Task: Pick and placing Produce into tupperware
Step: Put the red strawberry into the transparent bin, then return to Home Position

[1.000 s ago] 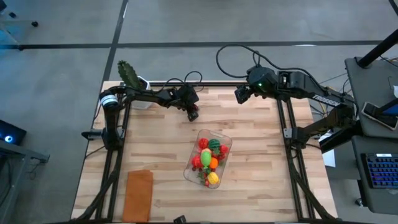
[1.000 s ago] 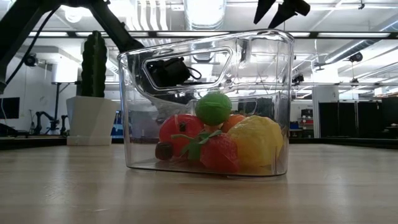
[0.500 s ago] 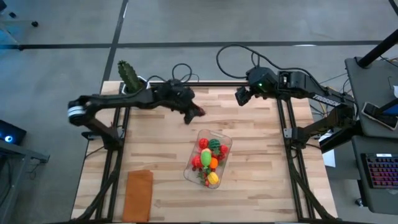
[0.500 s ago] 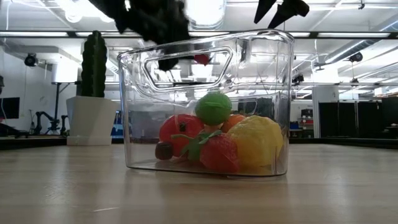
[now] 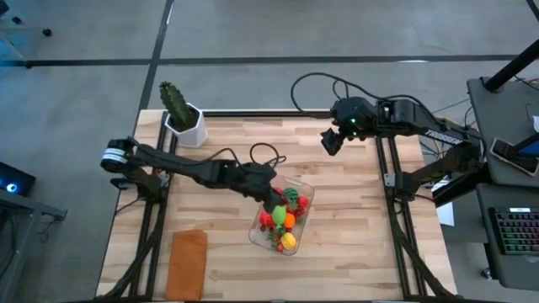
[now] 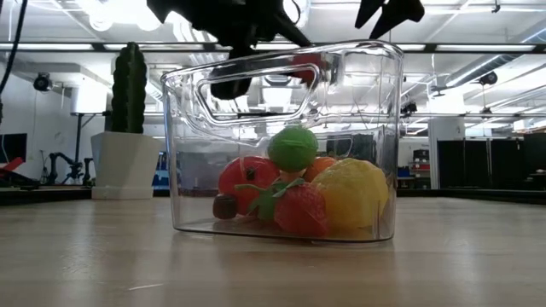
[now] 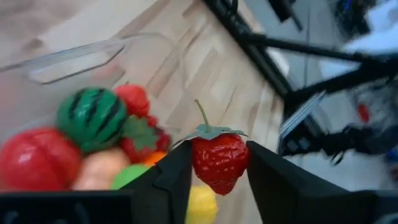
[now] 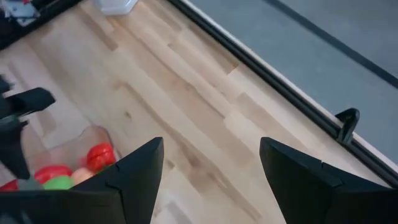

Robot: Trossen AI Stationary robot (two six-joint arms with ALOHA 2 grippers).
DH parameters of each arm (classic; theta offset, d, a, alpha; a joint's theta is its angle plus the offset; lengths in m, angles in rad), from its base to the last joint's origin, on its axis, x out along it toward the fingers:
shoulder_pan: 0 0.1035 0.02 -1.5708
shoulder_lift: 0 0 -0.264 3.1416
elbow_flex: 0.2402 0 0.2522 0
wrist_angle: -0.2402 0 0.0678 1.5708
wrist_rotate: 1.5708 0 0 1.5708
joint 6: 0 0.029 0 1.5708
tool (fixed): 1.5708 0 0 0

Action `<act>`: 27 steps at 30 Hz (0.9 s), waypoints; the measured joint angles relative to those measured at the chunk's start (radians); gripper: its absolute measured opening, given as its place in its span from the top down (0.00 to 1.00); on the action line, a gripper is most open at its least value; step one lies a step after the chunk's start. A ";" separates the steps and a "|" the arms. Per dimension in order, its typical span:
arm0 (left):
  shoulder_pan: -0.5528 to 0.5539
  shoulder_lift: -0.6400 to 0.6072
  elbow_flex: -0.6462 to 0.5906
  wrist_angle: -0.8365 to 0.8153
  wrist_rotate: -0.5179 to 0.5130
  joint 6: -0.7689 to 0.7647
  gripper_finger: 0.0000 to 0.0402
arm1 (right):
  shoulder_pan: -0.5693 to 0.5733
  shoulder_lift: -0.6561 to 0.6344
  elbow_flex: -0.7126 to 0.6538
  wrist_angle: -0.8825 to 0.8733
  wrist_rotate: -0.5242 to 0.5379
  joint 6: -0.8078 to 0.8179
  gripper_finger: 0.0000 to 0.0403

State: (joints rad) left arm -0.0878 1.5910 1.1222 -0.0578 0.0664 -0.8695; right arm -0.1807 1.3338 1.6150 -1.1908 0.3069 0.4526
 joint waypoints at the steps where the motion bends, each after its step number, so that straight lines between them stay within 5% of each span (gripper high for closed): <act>1: -0.004 0.009 0.004 0.018 -0.002 -0.035 0.67 | 0.007 -0.002 0.000 -0.010 0.000 0.000 0.36; 10: -0.019 -0.007 0.000 0.071 0.000 -0.198 0.34 | 0.098 -0.019 -0.002 -0.002 0.004 -0.088 0.36; 15: -0.017 -0.098 0.001 0.126 0.036 -0.176 0.26 | 0.102 -0.044 0.001 -0.052 0.004 -0.287 0.36; 17: -0.017 -0.142 -0.001 0.127 0.039 -0.253 0.25 | 0.102 -0.054 0.018 -0.079 -0.005 -0.240 0.36; 27: -0.120 -0.359 -0.071 0.172 -0.151 0.282 0.25 | 0.101 -0.256 -0.074 0.056 -0.456 -0.281 0.36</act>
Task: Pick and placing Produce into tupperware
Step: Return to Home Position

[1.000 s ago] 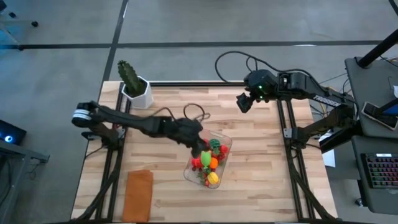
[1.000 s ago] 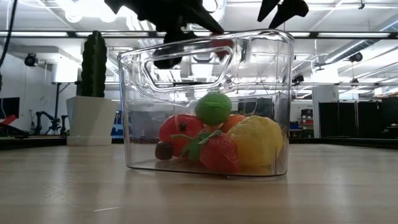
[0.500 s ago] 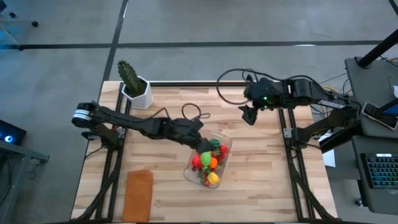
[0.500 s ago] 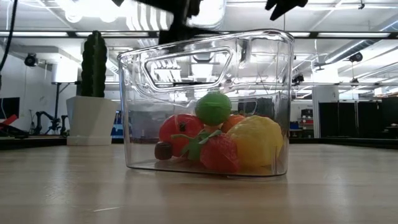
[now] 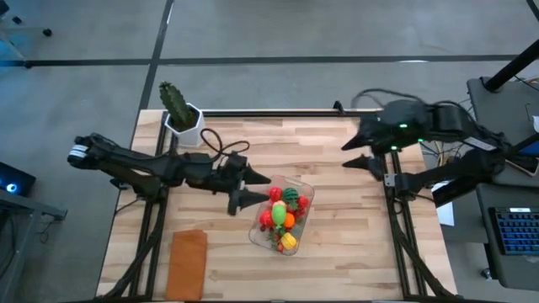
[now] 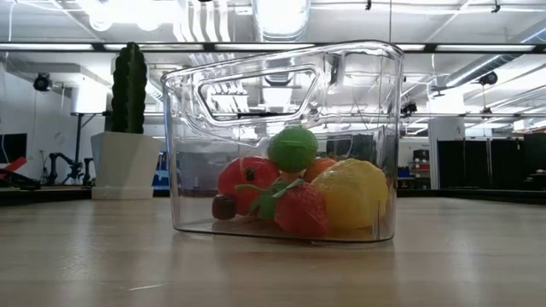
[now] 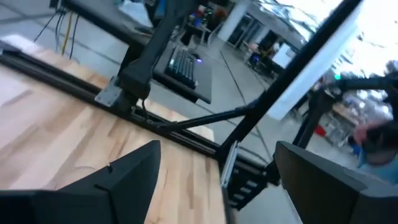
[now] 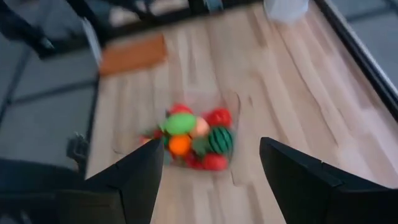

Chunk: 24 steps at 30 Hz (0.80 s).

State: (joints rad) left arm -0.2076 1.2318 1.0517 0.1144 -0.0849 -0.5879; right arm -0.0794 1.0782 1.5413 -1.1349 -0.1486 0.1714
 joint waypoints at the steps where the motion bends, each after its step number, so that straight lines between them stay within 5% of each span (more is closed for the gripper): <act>1: -0.003 -0.011 -0.015 0.008 0.002 0.025 0.25 | -0.004 -0.039 -0.038 0.036 -0.006 0.006 0.36; 10: 0.057 -0.177 -0.283 0.051 0.005 0.120 0.25 | -0.066 -0.452 -0.517 0.512 -0.008 0.104 0.36; 15: 0.118 -0.383 -0.535 0.263 0.029 0.155 0.25 | -0.090 -0.631 -0.668 0.590 0.004 0.126 0.36; 24: 0.136 -0.759 -0.908 0.510 0.031 0.176 0.25 | -0.090 -0.899 -0.786 0.482 0.368 0.198 0.36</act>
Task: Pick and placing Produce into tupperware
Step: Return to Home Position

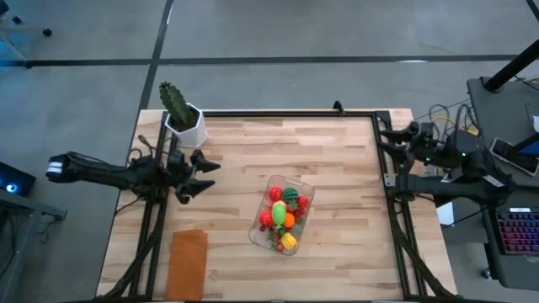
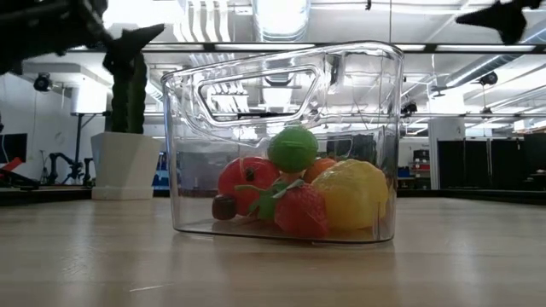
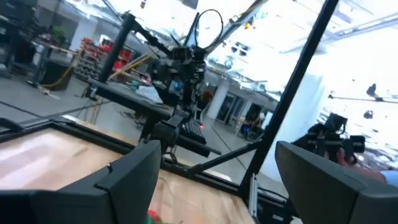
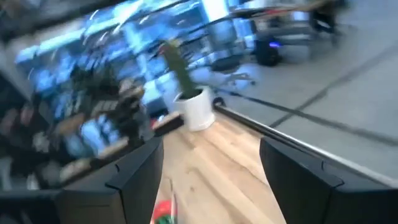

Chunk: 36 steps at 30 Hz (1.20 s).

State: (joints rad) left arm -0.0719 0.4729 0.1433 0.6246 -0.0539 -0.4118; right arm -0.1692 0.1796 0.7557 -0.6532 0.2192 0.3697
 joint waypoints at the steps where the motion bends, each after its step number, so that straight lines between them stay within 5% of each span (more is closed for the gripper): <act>1: 0.000 -0.024 -0.024 -0.002 -0.011 0.000 0.25 | 0.000 -0.026 -0.004 -0.019 0.013 0.041 0.36; 7: 0.000 -0.188 -0.134 -0.022 -0.062 0.027 0.25 | 0.001 -0.182 -0.090 0.018 -0.241 -0.036 0.36; 11: 0.001 -0.283 -0.135 -0.167 -0.086 0.027 0.25 | 0.001 -0.164 -0.134 0.010 -0.342 -0.040 0.36; 27: 0.001 -0.374 -0.136 -0.466 -0.110 0.026 0.25 | 0.001 -0.179 -0.554 0.595 -0.438 0.007 0.36; 36: 0.001 -0.326 -0.137 -0.470 -0.108 0.026 0.25 | 0.001 -0.138 -0.717 0.622 -0.409 0.031 0.36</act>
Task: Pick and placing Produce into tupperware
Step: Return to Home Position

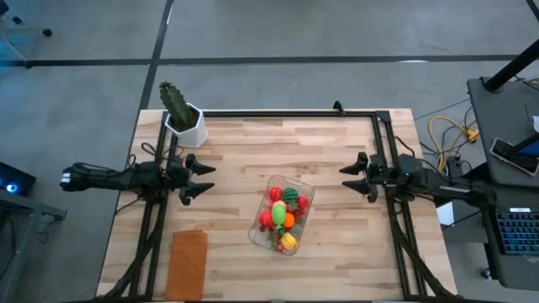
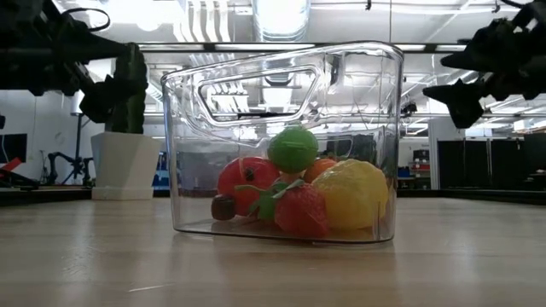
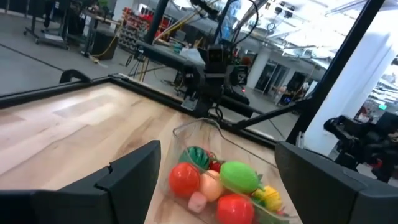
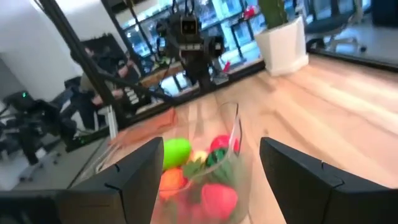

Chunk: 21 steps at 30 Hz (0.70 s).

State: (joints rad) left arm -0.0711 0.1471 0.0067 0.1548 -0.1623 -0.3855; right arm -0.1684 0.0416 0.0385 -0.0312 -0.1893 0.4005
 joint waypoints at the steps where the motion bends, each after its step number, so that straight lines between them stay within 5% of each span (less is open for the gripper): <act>1: 0.000 0.005 0.000 0.002 0.000 0.000 0.25 | 0.000 0.022 -0.002 0.029 0.004 0.000 0.36; 21: 0.000 0.029 -0.002 -0.006 0.000 0.000 0.25 | 0.000 0.137 0.002 0.065 0.007 0.000 0.36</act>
State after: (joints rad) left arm -0.0711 0.1761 0.0051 0.1485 -0.1619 -0.3851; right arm -0.1688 0.1791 0.0402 0.0338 -0.1822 0.4004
